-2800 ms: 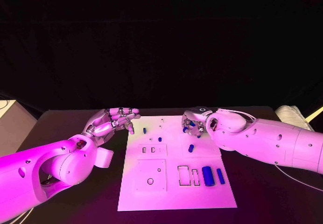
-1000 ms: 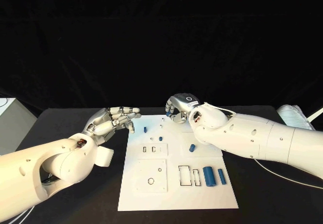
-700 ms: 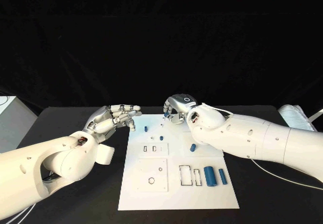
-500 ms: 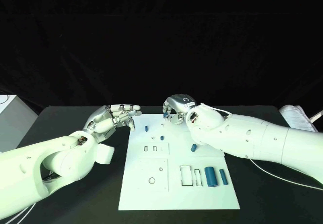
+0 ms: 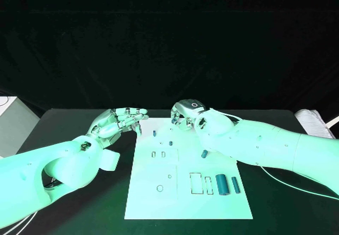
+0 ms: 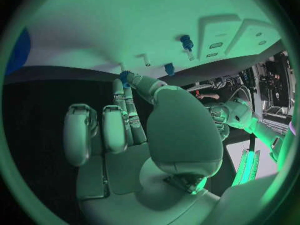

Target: Assemble the parts on the task board

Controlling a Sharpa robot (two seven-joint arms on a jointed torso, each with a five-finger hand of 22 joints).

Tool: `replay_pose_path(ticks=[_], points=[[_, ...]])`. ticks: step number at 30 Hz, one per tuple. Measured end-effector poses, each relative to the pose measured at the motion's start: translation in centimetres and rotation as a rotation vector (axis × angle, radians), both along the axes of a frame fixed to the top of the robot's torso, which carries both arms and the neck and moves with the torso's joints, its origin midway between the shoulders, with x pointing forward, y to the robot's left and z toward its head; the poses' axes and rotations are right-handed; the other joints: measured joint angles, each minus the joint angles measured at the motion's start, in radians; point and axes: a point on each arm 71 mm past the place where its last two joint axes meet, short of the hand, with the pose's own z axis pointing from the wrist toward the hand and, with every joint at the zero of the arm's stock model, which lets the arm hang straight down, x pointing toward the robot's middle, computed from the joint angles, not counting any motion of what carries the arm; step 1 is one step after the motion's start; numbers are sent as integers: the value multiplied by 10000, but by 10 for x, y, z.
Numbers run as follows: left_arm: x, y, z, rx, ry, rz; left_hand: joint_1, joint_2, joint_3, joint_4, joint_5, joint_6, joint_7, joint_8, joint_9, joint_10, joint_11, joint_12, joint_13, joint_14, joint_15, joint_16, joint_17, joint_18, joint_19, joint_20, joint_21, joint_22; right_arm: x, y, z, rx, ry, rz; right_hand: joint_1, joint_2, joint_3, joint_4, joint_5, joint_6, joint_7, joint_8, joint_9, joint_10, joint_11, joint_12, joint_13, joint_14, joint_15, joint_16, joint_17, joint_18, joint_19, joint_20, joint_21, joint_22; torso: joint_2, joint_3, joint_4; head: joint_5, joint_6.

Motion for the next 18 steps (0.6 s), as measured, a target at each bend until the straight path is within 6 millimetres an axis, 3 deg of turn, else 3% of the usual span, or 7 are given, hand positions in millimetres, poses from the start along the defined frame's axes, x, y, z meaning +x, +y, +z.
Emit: replay_pose_path(ticks=[18], points=[[0, 1, 2, 5, -31, 14, 0, 0, 0, 0, 0, 0, 0, 0, -3, -36, 36, 0, -1, 0, 0, 60, -1, -1, 0, 0, -1, 17, 4, 3, -3, -196, 165, -119, 0, 0, 0, 0, -10, -14, 13, -18, 11, -1, 2, -27, -3, 0, 0, 0, -43, 2, 0, 0, 0, -1, 22, 0, 1, 5, 12]])
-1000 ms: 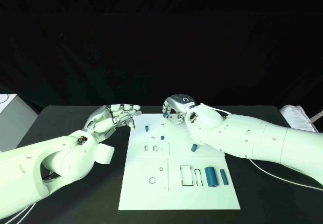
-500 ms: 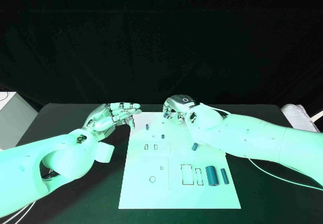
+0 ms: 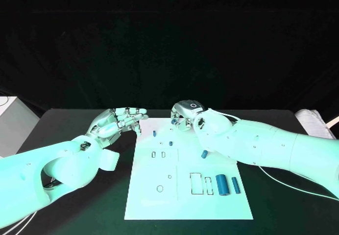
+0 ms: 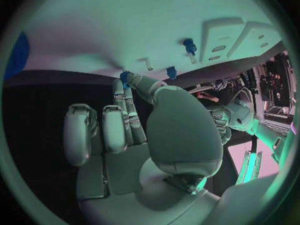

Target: Assemble the parts on the task board

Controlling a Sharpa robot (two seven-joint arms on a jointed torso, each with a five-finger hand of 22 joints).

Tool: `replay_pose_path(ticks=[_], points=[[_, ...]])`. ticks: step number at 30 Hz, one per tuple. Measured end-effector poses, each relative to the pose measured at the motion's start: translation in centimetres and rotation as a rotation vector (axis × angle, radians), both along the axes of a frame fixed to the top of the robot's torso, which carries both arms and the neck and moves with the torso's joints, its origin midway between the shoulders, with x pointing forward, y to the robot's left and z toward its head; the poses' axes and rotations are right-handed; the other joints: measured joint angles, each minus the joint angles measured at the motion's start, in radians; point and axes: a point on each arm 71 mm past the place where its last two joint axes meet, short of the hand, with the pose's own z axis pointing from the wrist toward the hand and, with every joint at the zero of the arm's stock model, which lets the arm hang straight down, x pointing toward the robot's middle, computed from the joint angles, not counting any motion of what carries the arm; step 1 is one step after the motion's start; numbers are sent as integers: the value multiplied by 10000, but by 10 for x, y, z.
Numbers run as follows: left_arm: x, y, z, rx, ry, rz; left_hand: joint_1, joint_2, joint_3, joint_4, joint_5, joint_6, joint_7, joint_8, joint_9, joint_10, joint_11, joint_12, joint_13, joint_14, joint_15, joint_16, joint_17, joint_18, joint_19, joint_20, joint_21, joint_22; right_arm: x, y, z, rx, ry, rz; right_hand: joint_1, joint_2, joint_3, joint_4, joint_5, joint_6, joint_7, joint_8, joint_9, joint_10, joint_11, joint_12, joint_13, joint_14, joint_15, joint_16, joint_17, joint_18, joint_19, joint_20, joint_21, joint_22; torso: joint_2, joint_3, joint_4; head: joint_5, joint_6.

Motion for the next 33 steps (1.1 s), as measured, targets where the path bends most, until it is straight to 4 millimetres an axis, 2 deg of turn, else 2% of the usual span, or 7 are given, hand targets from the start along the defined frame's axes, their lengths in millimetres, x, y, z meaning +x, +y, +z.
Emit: replay_pose_path(ticks=[11, 13, 19, 21, 23, 28, 33], points=[[0, 1, 1, 2, -10, 6, 0, 0, 0, 0, 0, 0, 0, 0, -1, 0, 0, 0, -1, 0, 0, 0, 8, 0, 0, 0, 0, -1, 3, 1, -2, -65, 18, -71, -51, -51, 0, 0, -16, -52, 48, -38, 37, 7, 6, -14, 29, 0, 0, 0, -24, 0, -1, 1, -88, -15, 7, -12, -4, 28, 12], [0, 1, 1, 4, -11, 10, 0, 0, 0, 0, 0, 0, 0, 0, 2, 0, 0, 0, -1, 0, 0, 0, 8, 0, 0, 0, 0, -1, 3, 1, -2, -71, 20, -68, -150, -149, 4, 2, -12, -179, 105, -39, 75, -228, 91, -194, 7, -3, 3, 0, -133, 1, -156, 76, -331, -296, 8, -12, -5, 29, 12], [0, 1, 1, 8, -11, 13, 0, 0, 0, 0, 0, 0, 0, 0, 7, 0, 0, 0, -1, 0, 0, 0, 7, 0, 0, 0, -1, -1, 4, 2, -2, -82, 41, -46, -320, -318, 34, 31, -10, -581, 169, -280, 87, -790, 216, -463, -109, -31, 116, -46, -290, 3, -402, 205, -724, -747, 11, -12, -12, 31, 19], [0, 1, 1, 9, -12, 12, 0, 0, 0, 0, 0, 0, 0, 0, 7, 1, 0, 0, 4, 0, 0, 0, 7, 0, -37, 38, 58, 10, 4, 2, -2, -78, 47, -41, -432, -430, 29, 36, -10, -956, 188, -484, 59, -1285, 268, -463, -195, -35, 183, -316, -706, 28, -738, 258, -1242, -1355, 12, -12, -15, 35, 25], [0, 1, 1, 11, -12, 15, 0, 0, 0, 0, 0, 0, 0, 0, 7, 1, 0, 0, 11, 0, 0, 0, 7, 0, -37, 37, 76, 15, 3, 1, -2, -67, 58, -36, -403, -460, -268, 92, -10, -1234, 192, -637, 65, -1784, 332, -451, -266, -78, 226, -564, -1120, 243, -1015, 317, -1750, -1904, 12, -12, -15, 35, 33], [0, 3, 1, 25, -8, 50, -26, 26, 0, 0, 0, 0, 0, 0, 17, 1, -1, 0, 11, 0, 0, 0, 6, 0, -37, 38, 76, 15, 0, -3, -2, 8, 127, 7, -323, -426, -1323, 222, 243, -1496, 274, -787, 142, -2365, 396, -125, -365, -161, 308, -893, -1713, 243, -1236, 375, -2452, -2608, 9, 0, -32, 61, 46], [0, 5, 1, 47, -4, 100, -40, 40, 0, 0, 0, 0, 0, 0, 17, 1, -1, 0, 11, 0, 0, -1, 6, 0, -37, 38, 76, 14, -8, -14, 1, 127, 213, 64, -233, -336, -1625, 306, 242, -1497, 273, -802, 168, -2395, 394, 2, -377, -160, 308, -894, -1755, 242, -1236, 375, -2479, -2654, -12, 12, -72, 78, 51]])
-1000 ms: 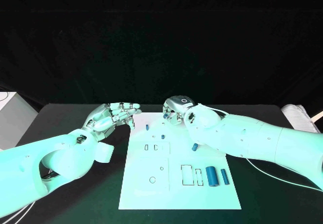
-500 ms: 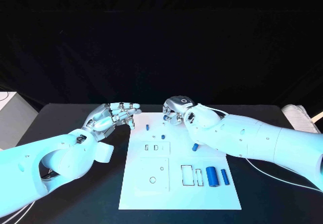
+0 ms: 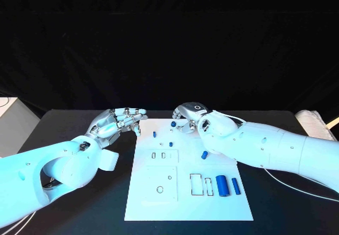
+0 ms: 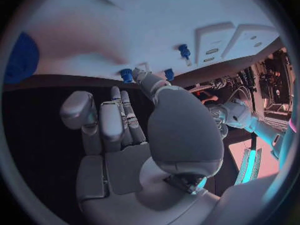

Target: Assemble the parts on the task board

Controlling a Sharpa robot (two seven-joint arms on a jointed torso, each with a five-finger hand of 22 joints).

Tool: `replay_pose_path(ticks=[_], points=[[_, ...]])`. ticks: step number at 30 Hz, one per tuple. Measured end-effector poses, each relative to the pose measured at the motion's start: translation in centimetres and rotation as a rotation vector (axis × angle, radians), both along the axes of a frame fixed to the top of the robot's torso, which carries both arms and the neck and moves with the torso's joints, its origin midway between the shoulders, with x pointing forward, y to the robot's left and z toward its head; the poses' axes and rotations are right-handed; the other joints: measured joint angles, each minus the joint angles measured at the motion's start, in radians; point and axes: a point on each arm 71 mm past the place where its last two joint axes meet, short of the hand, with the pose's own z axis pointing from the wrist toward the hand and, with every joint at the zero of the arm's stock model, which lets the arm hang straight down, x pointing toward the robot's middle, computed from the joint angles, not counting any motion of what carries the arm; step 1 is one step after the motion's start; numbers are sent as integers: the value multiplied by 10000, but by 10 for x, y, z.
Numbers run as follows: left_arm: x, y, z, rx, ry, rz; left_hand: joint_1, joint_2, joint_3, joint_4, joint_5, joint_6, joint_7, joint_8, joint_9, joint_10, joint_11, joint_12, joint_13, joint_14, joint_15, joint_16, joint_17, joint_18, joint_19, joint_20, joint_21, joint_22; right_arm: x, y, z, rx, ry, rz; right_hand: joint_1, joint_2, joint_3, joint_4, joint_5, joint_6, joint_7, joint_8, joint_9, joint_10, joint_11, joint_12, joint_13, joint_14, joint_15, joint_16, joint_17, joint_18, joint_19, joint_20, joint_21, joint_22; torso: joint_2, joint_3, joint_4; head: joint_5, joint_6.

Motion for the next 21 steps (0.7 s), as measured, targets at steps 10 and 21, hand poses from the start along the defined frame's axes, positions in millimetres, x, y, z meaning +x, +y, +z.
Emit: replay_pose_path(ticks=[10, 21], points=[[5, 4, -2, 55, 6, 133, 0, 0, 0, 0, 0, 0, 0, 0, 8, 0, 0, 0, 9, 0, 0, 0, -1, 0, 0, 0, 0, 13, -19, -50, 20, 717, 356, -481, 276, -92, -8, 81, -26, 109, -240, 281, 316, 1998, -437, 3871, 2303, 143, -434, 1232, 1870, -158, 1041, -389, 1709, 2142, -72, 29, -143, -16, 47], [6, 7, -2, 55, 2, 134, 0, 0, 0, 0, 0, 0, 0, 0, 7, 0, 0, 0, 8, 0, 0, 0, -2, -1, 0, 0, 0, 13, -13, -113, 16, 2096, 1964, -1911, 165, -64, -696, 772, 252, -844, 103, 1019, 755, 4029, -251, 13218, 11733, 133, -170, 2753, 3007, -640, 1308, -194, 3799, 2663, -125, 64, -293, -21, 58]])
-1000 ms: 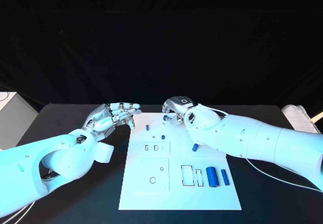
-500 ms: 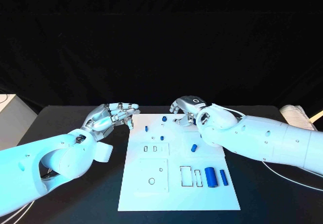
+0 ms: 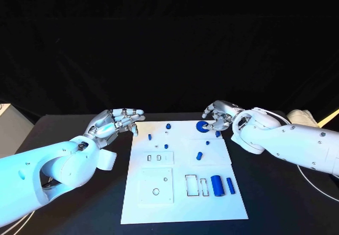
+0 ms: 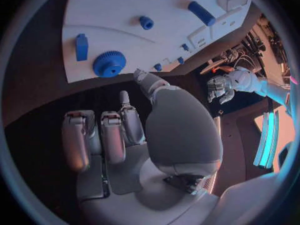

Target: Assemble the parts on the task board

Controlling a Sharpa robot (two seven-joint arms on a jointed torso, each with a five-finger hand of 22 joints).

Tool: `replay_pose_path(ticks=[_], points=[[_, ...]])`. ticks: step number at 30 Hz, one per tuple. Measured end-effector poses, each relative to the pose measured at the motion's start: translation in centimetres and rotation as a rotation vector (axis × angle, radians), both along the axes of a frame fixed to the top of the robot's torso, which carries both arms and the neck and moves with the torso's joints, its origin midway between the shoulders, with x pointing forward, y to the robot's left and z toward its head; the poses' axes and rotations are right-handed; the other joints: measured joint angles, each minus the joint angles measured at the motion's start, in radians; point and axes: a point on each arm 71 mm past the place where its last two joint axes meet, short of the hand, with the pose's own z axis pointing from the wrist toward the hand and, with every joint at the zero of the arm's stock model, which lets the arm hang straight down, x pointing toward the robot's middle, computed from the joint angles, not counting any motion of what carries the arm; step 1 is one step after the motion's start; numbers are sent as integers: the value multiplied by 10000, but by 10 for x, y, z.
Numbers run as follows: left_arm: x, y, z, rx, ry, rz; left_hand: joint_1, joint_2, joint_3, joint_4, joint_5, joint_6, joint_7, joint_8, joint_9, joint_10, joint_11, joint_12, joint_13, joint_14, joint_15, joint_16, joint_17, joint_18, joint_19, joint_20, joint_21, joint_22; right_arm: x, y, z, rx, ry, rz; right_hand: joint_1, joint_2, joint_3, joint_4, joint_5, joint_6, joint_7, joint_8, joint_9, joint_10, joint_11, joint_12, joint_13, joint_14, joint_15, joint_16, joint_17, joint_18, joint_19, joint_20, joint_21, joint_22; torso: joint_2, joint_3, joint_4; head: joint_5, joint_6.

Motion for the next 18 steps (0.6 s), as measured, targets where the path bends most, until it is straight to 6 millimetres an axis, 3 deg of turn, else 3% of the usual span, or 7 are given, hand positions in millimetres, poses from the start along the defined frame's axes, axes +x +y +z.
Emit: replay_pose_path(ticks=[3, 5, 18], points=[[0, 0, 0, -8, 1, -24, 0, 0, 0, 0, 0, 0, 0, 0, 0, 0, 0, 0, 0, 0, 0, 0, 0, 0, 0, 0, 0, -1, 3, -8, -2, 220, 347, -230, 0, 0, -126, 101, 118, -32, 30, 0, 0, 377, 37, 342, 9, -6, 12, 81, 0, -3, -1, 1, 233, 0, -1, 0, -5, -57, -2], [0, 0, 0, -10, 2, -32, 0, 0, 0, 0, 0, 0, 0, 0, -1, 0, 0, 0, 0, 0, 0, 0, 0, 0, 0, 0, 0, -1, 4, -10, -3, 326, 548, -338, 1, 0, -218, 117, 135, -107, 36, 0, -10, 493, 49, 438, 9, -4, 13, 128, 0, -150, -1, 71, 318, 0, -1, 0, -1, -100, 8], [0, 0, 0, -11, 14, -53, 0, 0, 0, 0, 0, 0, 0, 0, 8, 0, 0, 0, -2, 0, 0, 39, -1, 0, 0, 0, 0, 7, 15, -13, -9, 416, 1230, -1032, -51, 52, -378, 276, 135, -127, 57, 0, -25, 515, 70, 481, 7, -7, 82, 173, -2, -149, -1, 70, 464, -2, 12, -9, 22, -120, -73]])
